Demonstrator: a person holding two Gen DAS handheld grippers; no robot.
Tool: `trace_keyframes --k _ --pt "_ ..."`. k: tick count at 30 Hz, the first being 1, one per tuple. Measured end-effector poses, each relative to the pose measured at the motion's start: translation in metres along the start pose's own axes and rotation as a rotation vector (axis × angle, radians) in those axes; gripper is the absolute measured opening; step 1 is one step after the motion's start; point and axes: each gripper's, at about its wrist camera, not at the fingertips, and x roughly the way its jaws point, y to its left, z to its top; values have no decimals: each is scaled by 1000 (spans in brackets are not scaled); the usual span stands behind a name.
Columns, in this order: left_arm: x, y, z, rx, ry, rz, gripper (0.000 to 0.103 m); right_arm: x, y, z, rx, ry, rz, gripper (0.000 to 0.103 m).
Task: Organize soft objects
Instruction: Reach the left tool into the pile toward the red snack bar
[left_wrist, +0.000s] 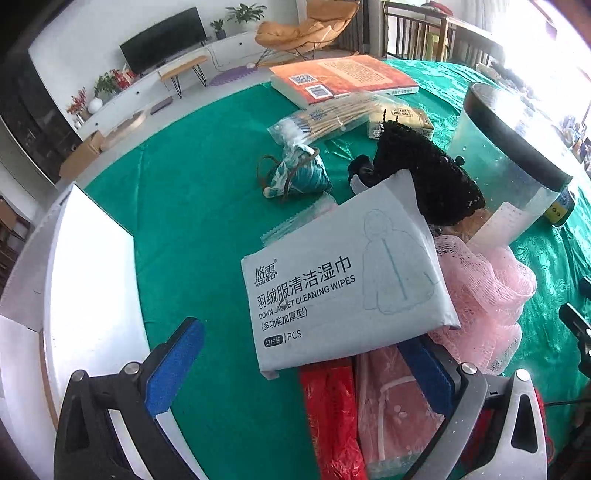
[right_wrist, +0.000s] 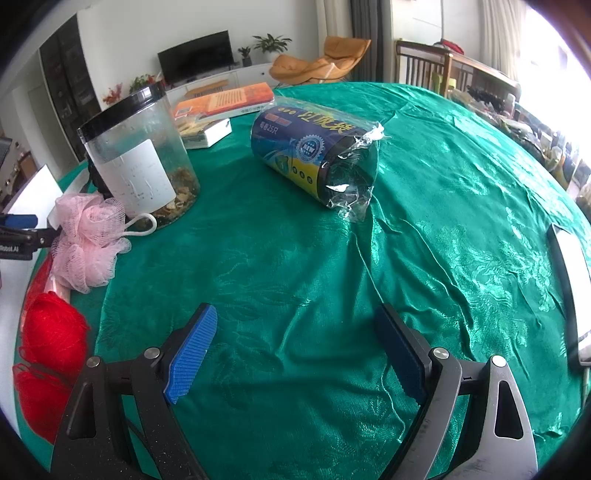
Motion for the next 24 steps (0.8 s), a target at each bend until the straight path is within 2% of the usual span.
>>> trace_keyframes --k 2,6,9,12,15,16,18,21,22,24 --pt "-6 8 1 -52 -8 -32 103 0 0 0 0 0 0 89" --pt "-30 17 -6 -162 -94 -104 103 0 0 -1 -1 0 0 89" --pt "-38 4 -3 -146 -134 -118 103 1 -1 0 -3 1 -1 90" --pt "-36 -22 5 -69 -145 -34 103 2 -1 1 -4 1 -1 90" --pt "-17 -30 17 -56 -102 71 103 2 -2 2 -3 1 0 90" --pt "-8 -26 20 -85 -76 113 103 2 -2 2 -3 0 1 90" --pt "0 -6 20 -180 -43 141 103 2 -2 1 -4 0 0 90" --pt "-8 23 15 -318 -65 223 103 2 -2 1 -3 0 0 90" --pt "-15 28 12 -339 -77 233 103 3 -2 2 -3 0 1 90" --pt "-25 29 3 -333 -75 193 103 2 -2 2 -4 0 0 90"
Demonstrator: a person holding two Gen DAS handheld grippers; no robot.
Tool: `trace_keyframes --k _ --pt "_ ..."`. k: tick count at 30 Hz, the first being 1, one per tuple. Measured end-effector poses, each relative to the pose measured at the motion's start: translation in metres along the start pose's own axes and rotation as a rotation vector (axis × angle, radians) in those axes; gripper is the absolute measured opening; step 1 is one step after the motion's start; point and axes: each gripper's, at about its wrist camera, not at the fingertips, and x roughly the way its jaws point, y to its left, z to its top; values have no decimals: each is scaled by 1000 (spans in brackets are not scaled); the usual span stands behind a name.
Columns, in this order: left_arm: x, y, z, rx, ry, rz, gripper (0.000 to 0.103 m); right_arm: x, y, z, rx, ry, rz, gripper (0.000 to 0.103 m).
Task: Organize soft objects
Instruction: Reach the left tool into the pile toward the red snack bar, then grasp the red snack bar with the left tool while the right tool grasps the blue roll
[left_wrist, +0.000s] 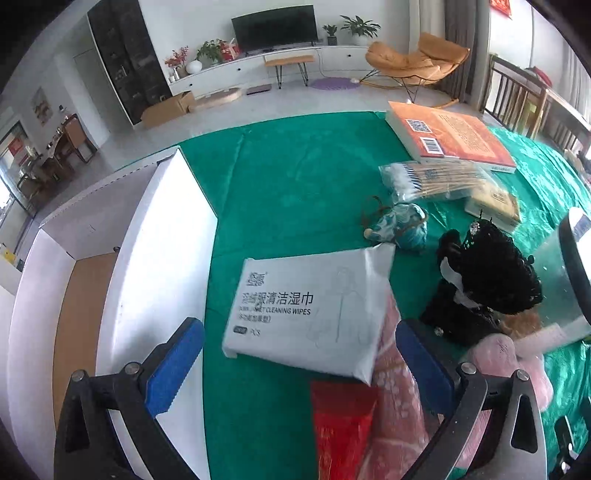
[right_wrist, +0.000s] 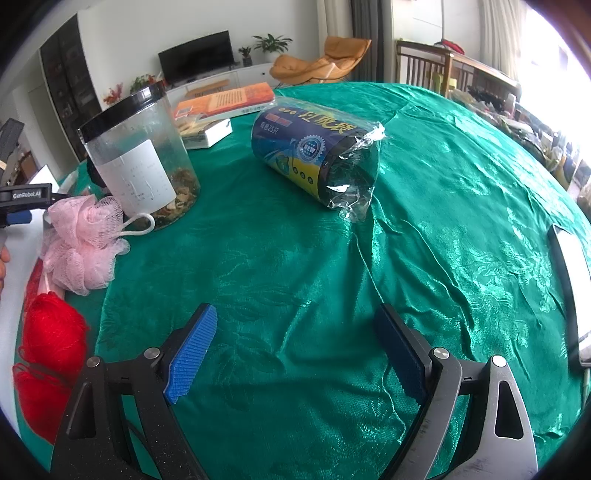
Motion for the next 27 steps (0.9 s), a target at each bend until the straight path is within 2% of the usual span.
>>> trace_keyframes --k 4,8,14,15,17,18,19,23,27 --pt "-19 2 -39 29 38 -79 103 0 0 0 1 -1 1 90" --pt "-36 -8 -73 47 -10 -9 95 0 0 0 1 -1 1 90" --pt "-15 -4 -102 -96 72 -82 76 1 -1 0 2 -1 2 90" --pt "-11 -1 -105 -115 77 -93 66 1 -1 0 2 -2 4 90" --pt "-8 8 -106 -160 50 -133 53 2 -1 2 3 -3 6 90" --pt "-9 12 -105 -170 43 -138 30 1 -1 1 2 -2 5 90" --pt "-10 14 -105 -175 52 -151 21 2 -1 1 2 -2 5 90" --pt "-25 16 -112 -154 30 -188 17 1 -4 1 14 -7 21 89" --pt "-46 12 -127 -144 14 -244 17 -6 -28 4 139 -34 140 88"
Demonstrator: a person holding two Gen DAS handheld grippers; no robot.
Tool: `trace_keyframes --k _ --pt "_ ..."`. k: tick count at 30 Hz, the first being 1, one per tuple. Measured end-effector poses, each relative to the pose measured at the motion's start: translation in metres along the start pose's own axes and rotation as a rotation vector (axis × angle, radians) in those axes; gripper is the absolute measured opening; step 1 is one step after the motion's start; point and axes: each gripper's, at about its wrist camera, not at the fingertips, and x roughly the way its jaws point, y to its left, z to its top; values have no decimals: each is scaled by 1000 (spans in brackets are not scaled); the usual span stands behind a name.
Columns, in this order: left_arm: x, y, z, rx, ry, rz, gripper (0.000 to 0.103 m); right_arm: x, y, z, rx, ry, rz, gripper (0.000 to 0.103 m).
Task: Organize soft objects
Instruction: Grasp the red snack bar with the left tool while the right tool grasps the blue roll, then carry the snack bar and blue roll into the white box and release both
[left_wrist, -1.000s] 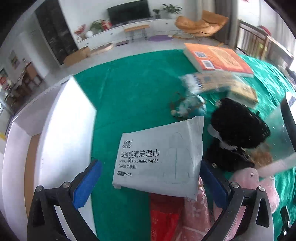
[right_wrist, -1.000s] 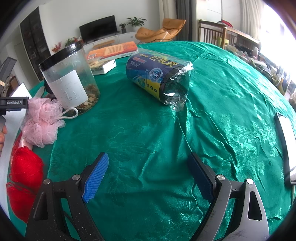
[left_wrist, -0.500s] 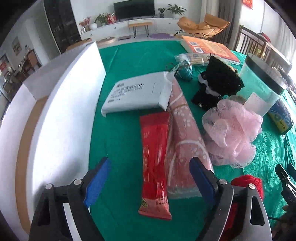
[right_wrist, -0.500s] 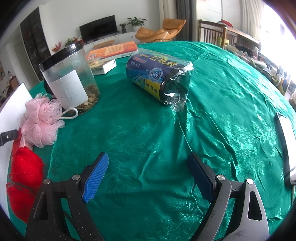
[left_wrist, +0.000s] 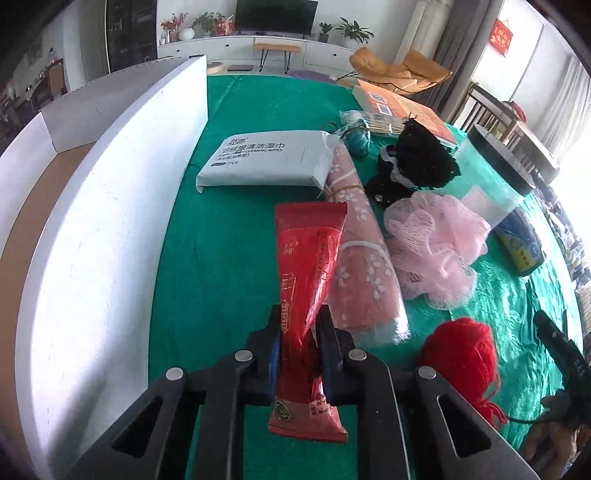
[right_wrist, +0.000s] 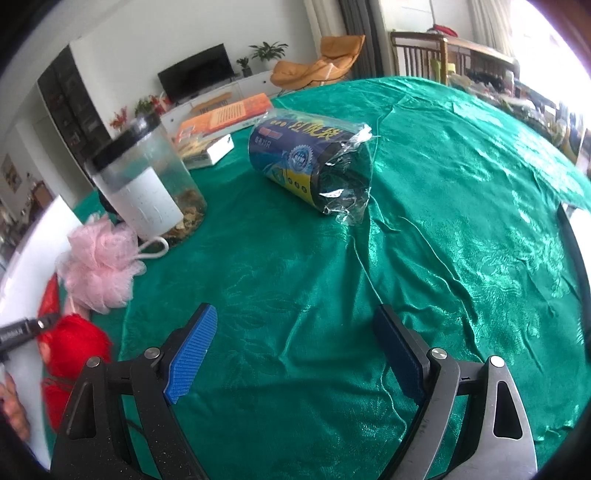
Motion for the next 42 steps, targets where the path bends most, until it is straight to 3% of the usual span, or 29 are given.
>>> trace_keyframes --k 3,7,11,14,16,20,22,25,29,33,37,40,42 --pt "-8 -2 -4 -2 -17 -33 17 -19 -17 19 72 -84 47 88" --pt "-19 -3 -8 -20 -19 -72 17 -15 -2 88 -99 -81 -39 88" --pt "-30 -7 -10 -22 -33 -99 17 43 33 141 -349 106 -121 88" --pt "-41 -11 -13 -4 -40 -119 17 101 47 140 -505 288 -206 85" --pt "-52 -14 -13 9 -60 -129 17 114 47 134 -532 305 -245 64" --pt "-73 -15 -10 10 -103 -169 17 88 16 140 -264 259 -118 57" --pt "-85 -14 -7 5 -128 -190 17 62 9 143 -198 196 -97 57" --pt "-109 -3 -2 -16 -169 -214 17 13 17 146 -163 99 -13 57" --pt "-146 28 2 -49 -232 -188 17 -38 71 143 -217 51 146 57" --pt "-185 77 -1 -84 -298 -92 17 -73 155 123 -302 58 358 57" --pt "-212 134 -9 -133 -338 41 17 -89 255 88 -354 140 612 57" --pt "-222 167 -20 -144 -347 176 18 -88 322 56 -384 240 766 58" --pt "-220 184 -28 -167 -337 288 19 -81 358 32 -420 293 811 63"
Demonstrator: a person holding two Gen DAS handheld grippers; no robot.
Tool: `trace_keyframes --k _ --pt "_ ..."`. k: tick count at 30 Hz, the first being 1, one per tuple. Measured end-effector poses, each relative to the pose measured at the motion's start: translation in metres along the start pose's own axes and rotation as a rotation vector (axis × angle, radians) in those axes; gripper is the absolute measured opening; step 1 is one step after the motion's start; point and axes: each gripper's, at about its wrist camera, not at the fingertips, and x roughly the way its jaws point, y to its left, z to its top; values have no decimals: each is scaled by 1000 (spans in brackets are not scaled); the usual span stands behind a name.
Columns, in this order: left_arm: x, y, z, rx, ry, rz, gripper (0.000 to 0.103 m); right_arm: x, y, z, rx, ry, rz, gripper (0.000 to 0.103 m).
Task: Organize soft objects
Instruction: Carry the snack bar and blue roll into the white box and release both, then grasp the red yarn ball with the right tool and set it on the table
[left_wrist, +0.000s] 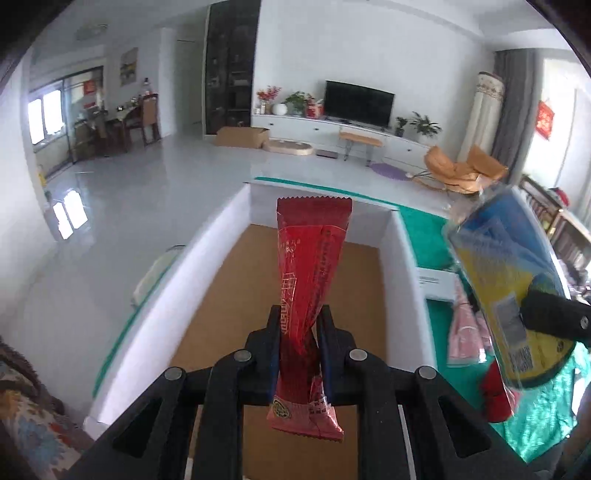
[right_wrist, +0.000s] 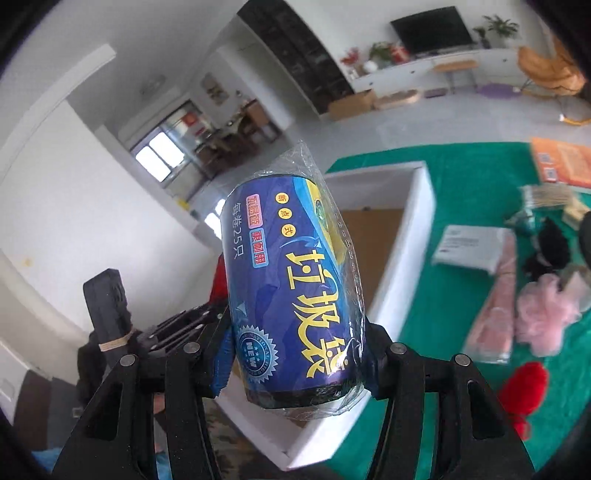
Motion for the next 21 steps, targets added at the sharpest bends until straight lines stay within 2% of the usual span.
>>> trace_keyframes --k 2,3,4,5,6,8,11,14,15,17,21 --pt "12 11 -7 -9 41 54 25 29 10 -4 -16 55 14 73" --pt "20 16 -11 -23 69 53 46 37 10 -8 -3 71 24 74" --pt "27 19 -15 -39 87 51 81 40 5 -12 12 78 31 74" --pt "31 19 -19 -59 89 64 94 39 -2 -16 20 73 26 74" --pt "31 17 -22 -73 67 72 99 35 -8 -21 20 62 3 74" --pt "32 6 -27 -67 39 52 99 20 -21 -39 13 29 -71 74" --pt "31 -19 -28 -34 29 -31 99 -22 -50 -69 35 -46 -202 74" --pt "28 -44 -29 -7 8 -85 99 -71 -108 -97 137 -111 -398 76" --pt "28 -53 -30 -2 4 -100 99 -82 -127 -104 189 -99 -455 76" --pt "28 -68 -33 3 8 -135 99 -93 -144 -112 255 -53 -481 76" --pt "26 -112 -42 40 43 -232 99 -58 -125 -123 183 90 -509 76"
